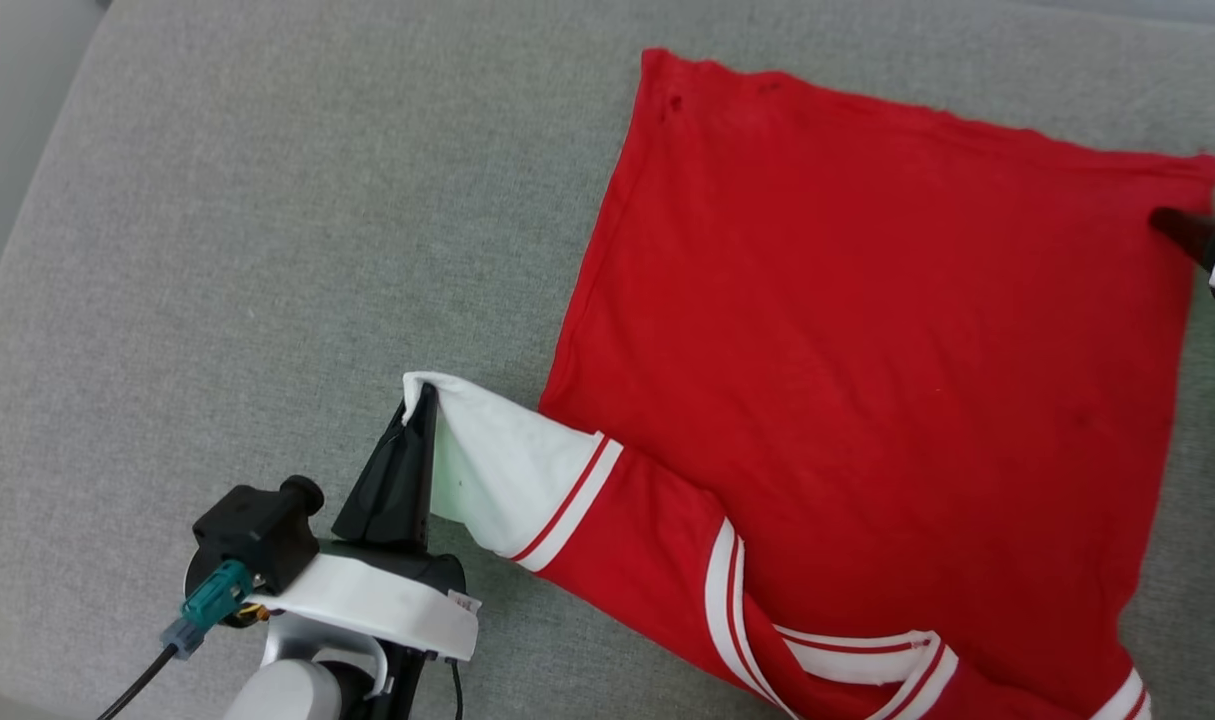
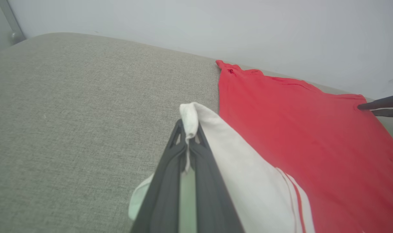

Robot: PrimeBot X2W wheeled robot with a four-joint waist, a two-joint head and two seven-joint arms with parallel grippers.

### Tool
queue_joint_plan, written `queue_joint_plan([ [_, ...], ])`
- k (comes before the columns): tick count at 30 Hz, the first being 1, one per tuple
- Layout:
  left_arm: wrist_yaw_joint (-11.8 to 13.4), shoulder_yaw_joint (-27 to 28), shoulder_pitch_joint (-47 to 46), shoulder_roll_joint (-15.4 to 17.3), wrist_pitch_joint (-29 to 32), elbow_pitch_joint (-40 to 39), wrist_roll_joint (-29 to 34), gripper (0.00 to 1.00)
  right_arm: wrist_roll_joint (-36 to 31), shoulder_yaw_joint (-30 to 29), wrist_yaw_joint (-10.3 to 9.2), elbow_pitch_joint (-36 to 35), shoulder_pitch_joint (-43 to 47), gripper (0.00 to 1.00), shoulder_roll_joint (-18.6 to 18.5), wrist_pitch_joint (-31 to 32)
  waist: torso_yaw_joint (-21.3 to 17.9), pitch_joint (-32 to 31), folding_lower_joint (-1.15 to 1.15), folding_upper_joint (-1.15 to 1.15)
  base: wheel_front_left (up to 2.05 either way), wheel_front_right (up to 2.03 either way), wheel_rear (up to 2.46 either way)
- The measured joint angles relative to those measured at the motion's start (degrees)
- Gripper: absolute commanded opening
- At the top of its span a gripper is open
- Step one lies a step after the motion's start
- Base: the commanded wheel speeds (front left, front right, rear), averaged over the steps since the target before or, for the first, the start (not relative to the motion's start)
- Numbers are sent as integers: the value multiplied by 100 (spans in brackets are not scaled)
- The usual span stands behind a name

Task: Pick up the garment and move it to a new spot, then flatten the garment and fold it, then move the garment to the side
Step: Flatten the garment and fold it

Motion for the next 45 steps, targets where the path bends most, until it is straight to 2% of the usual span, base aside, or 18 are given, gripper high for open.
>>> queue_joint_plan([
  [1, 0, 0, 0, 0, 0, 0, 0, 0, 0, 0, 0, 0, 0, 100, 0, 0, 0, 0, 0, 0, 0, 0, 0],
  [4, -47, -33, -101, -13, -43, 9, 0, 0, -309, -208, 0, 155, -336, 100, 119, 616, 85, 224, 0, 0, 0, 0, 0],
  [6, -46, -46, -111, -19, -43, 19, 2, 0, -387, -268, 1, 170, -382, 100, 136, 753, 101, 263, -1, 0, 0, 0, 0],
  [7, -47, -57, -124, -29, -44, 29, 4, 0, -444, -321, 1, 176, -417, 81, 153, 851, 113, 289, -1, 0, 0, 0, 0],
  [8, -48, -63, -142, -31, -48, 47, 4, 0, -498, -363, 1, 172, -447, 3, 170, 925, 123, 305, -1, 0, 0, 0, 0],
  [9, -56, -62, -184, -30, -51, 79, 2, 0, -564, -480, 1, 170, -471, 0, 222, 1002, 130, 315, -1, 0, 0, 0, 0],
  [14, -49, -70, -195, -23, -41, 142, -1, 0, -593, -416, -1, 96, -424, 0, 359, 933, 98, 264, -1, 0, 0, 0, 0],
  [18, -42, -52, -182, 16, -30, 227, -19, 0, -515, -187, 0, 2, -316, 0, 310, 802, 40, 111, -1, 0, 0, 0, 0],
  [24, 59, 47, -1, 78, 53, 410, -113, 0, -263, 436, 1, -528, -87, 0, -102, 439, -115, -281, -1, 0, 0, 0, 0],
  [28, 146, 197, 192, 192, 68, 634, -212, 0, 65, 748, 0, -1072, 392, 0, -390, 277, -290, -604, -1, 0, 0, 0, 0],
  [36, 347, 449, 712, 406, 211, 808, -379, 0, 487, 682, 1, -2353, 2303, 0, -656, 621, -834, -1244, -3, 0, 0, 0, 0],
  [39, 467, 505, 912, 499, 294, 812, -390, 0, 694, 579, 0, -2736, 3145, 0, -577, 883, -1097, -1423, -3, 0, 0, 0, 0],
  [45, 601, 647, 1184, 620, 425, 768, -476, 0, 944, 433, 0, -3212, 4772, 0, -183, 1316, -1546, -1766, -3, 0, 0, 0, 0],
])
